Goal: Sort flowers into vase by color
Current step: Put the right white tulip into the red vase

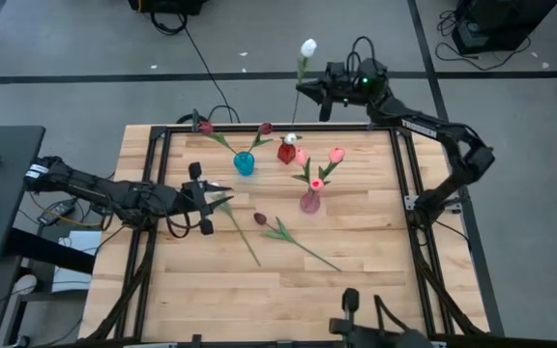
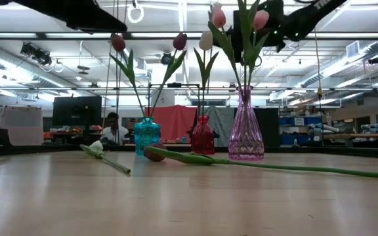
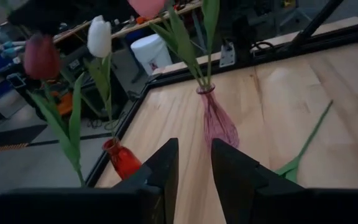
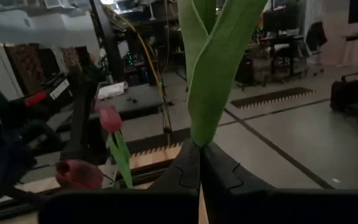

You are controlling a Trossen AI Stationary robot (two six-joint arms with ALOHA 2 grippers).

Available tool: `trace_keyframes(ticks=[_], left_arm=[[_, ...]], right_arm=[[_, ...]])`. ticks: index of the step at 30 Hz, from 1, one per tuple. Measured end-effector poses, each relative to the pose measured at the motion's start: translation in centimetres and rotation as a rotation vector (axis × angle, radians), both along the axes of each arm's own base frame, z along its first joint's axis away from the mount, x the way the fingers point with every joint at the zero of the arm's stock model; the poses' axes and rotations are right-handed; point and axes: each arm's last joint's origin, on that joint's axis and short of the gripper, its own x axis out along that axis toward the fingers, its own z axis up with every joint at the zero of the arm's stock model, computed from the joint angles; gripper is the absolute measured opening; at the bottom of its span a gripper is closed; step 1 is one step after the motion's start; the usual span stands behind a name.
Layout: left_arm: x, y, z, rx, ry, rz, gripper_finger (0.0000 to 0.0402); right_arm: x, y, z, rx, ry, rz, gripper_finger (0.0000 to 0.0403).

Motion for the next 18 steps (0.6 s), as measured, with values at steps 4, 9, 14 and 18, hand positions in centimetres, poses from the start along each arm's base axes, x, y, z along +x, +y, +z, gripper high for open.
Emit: trace_keyframes(ticks=[4,9,14,18], left_arm=[[-0.8,0.3,0.0,-0.022,0.003,0.021,0.0099],[-1.6,0.5,0.2,-0.063,-0.01,0.038,0.0099],[-1.7,0.5,0.4,-0.07,-0.03,0.038,0.0099],[-1.7,0.5,0.4,-0.072,-0.034,0.037,0.0099]], right_arm=[[0.7,-0.7,-1.4,0.001,0.025,-0.001,0.0009],[0.9,-0.9,-1.9,-0.016,0.038,-0.006,0.0009],[0.9,-0.6,-3.6,-0.025,0.06,-0.041,0.0009],[0.5,-0.3,-5.0,-0.031,0.033,-0.062,0.0009]])
